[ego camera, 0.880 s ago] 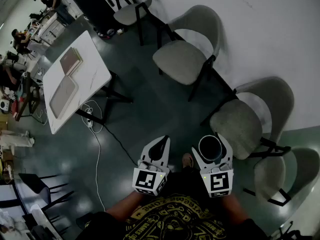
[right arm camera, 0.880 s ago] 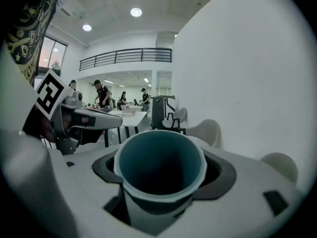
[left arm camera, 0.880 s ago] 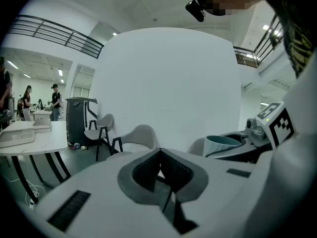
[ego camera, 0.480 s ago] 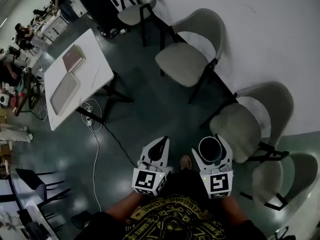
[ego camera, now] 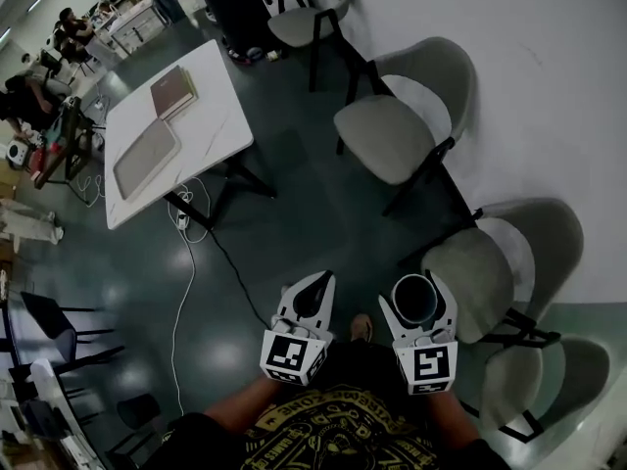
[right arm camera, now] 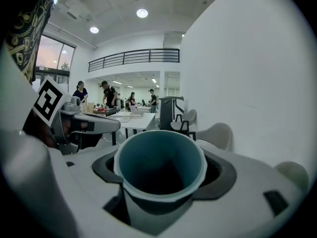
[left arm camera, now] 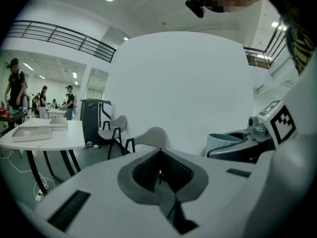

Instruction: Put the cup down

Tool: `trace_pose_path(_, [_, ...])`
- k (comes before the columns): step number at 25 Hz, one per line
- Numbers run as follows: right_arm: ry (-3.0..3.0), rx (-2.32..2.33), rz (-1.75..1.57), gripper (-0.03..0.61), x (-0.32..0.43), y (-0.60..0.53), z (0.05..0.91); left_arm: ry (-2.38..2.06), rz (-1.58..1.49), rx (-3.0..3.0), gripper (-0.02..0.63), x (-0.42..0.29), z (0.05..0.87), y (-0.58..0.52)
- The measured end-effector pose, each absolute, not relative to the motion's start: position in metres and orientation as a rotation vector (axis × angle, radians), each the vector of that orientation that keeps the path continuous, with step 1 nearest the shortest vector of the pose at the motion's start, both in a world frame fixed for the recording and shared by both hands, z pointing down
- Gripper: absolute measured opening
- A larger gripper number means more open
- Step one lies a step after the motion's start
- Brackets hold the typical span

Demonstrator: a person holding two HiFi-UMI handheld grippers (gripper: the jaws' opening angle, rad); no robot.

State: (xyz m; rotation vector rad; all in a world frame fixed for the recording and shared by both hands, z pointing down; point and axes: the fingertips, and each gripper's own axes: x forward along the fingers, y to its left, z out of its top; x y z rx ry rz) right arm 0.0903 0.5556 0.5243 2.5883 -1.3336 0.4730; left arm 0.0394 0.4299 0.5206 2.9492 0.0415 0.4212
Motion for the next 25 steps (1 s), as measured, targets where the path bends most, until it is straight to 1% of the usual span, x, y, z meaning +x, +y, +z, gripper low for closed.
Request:
trace_pose_path(16, [-1.562, 2.439, 0.446, 0.373, 0.098, 0.431, 0.512, -0.253, 0.434, 2.895, 0.011, 0.021, 0.521, 0.317])
trace_pose_path(25, [-1.623, 2.369, 0.397, 0.373, 0.103, 0.36, 0.496, -0.326, 0.393, 2.873, 0.011, 0.023, 0.511, 0.252])
